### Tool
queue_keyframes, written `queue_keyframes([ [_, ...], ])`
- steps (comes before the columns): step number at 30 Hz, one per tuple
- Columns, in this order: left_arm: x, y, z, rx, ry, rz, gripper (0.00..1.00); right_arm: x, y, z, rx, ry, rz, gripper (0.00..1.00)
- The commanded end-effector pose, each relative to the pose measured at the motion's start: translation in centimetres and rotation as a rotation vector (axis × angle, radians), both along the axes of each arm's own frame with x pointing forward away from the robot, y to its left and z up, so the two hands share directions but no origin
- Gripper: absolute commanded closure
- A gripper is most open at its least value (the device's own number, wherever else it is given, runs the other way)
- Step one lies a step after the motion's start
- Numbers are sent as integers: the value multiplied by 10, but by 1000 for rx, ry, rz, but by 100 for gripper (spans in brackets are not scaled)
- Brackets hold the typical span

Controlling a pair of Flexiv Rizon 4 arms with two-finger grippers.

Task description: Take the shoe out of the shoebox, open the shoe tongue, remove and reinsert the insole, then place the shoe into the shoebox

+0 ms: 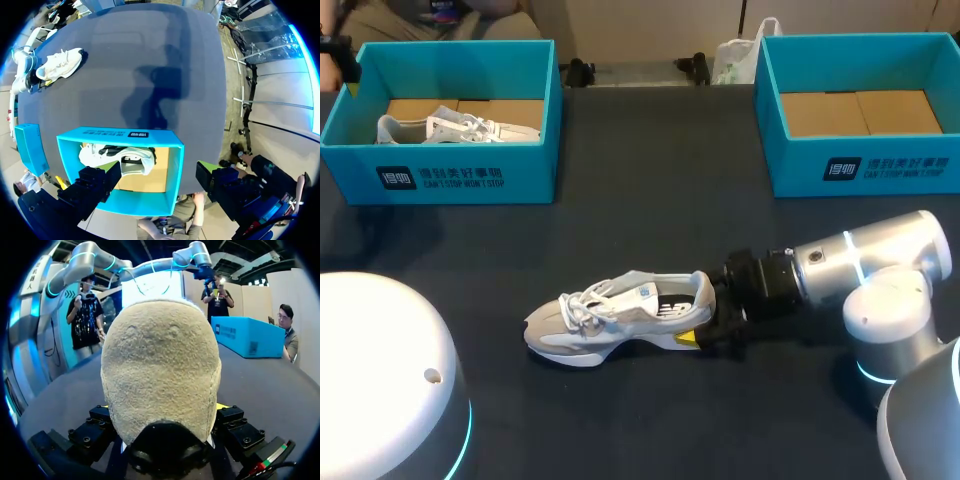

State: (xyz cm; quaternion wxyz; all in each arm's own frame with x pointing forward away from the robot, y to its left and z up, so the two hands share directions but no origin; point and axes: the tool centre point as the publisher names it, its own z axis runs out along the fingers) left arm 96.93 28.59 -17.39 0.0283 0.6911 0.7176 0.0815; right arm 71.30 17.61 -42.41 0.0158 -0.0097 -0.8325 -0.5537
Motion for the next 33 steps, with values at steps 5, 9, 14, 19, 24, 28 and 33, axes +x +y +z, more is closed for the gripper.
queue_keyframes([
  [5, -2, 0, 0, 2, -3, 0, 0, -5, -8, 3, -8, -14, -32, 100],
  [9, -2, 0, 0, 2, -3, 0, 0, -8, -13, 5, -13, -19, -45, 100],
  [14, -2, 0, 0, 2, -3, 0, 0, -12, -17, 5, -21, -20, -58, 100],
  [19, -2, 0, 0, 2, -3, 0, 0, -13, -20, 5, -26, -15, -72, 100],
  [24, -2, 0, 0, 2, -3, 0, 0, -13, -21, 7, -48, -11, -93, 100],
  [28, -2, 0, 0, 2, -3, 0, 0, -13, -21, 7, -48, -11, -93, 100],
  [33, -2, 0, 0, 2, -3, 0, 0, -13, -21, 7, -48, -11, -93, 100],
])
